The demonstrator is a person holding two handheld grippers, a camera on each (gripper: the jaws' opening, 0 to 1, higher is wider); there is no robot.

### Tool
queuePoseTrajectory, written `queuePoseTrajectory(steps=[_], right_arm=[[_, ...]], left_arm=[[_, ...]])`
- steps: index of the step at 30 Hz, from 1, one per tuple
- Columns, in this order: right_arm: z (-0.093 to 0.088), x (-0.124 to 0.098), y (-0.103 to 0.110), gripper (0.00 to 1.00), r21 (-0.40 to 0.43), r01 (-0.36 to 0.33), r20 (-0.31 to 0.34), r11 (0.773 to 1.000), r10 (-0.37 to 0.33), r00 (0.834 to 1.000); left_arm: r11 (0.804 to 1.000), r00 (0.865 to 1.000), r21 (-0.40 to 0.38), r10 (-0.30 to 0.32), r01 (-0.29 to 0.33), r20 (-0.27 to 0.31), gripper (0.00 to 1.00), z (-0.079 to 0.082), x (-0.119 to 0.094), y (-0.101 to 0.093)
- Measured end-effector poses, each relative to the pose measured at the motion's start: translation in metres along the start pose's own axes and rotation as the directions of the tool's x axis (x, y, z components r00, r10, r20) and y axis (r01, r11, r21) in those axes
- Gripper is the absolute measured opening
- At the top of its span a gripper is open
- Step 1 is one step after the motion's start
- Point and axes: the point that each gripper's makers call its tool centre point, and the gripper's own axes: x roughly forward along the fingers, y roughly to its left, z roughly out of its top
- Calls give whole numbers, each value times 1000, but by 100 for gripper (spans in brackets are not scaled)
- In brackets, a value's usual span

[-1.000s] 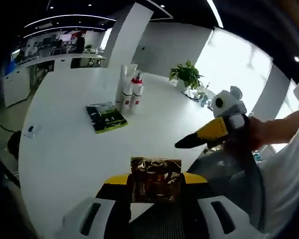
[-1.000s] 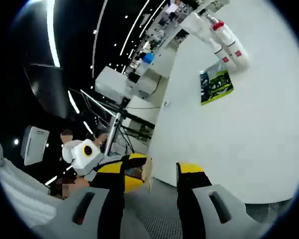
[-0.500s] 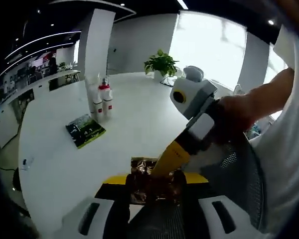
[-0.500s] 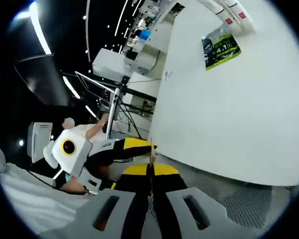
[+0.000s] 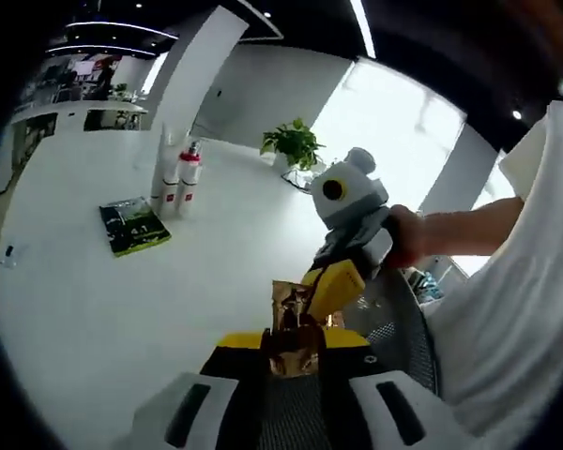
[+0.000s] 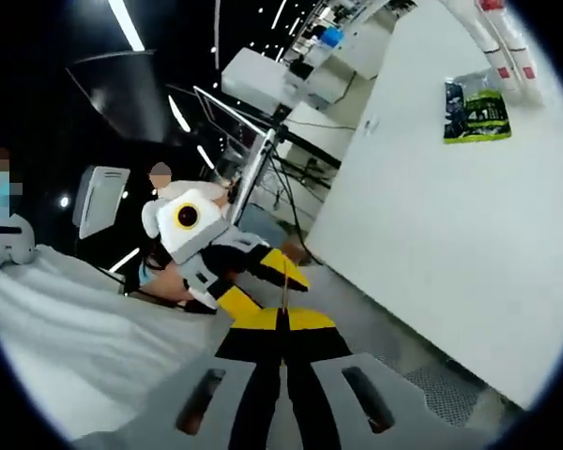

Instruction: Arrange the skincare products in the storage area until every visible bottle or jar stands upright without overlapping.

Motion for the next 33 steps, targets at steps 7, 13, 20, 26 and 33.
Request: queuePoseTrajectory(steps=[7,13,20,26,33], right_arm=[[-3,-3,16,0,-36,-77,-52,996,75,996],[36,-8,21,4,-9,-103,168,995,103,980],[41,2,21,5,36,-131,233,991,119,965],[61,6,26,0,84,-166,338,983,128,932],[83,2,21,0,161,-180,388,970,106,915]], left_arm=[[985,988,-80,-152,154,35,3,6,-8,-24],[953,970,-240,-140,186,198,0,35,-21,-14],[912,907,-340,-74,230,415,0,66,-46,7],[902,892,-365,-47,231,450,0,68,-53,17],[937,887,-327,43,124,460,0,73,-57,23]])
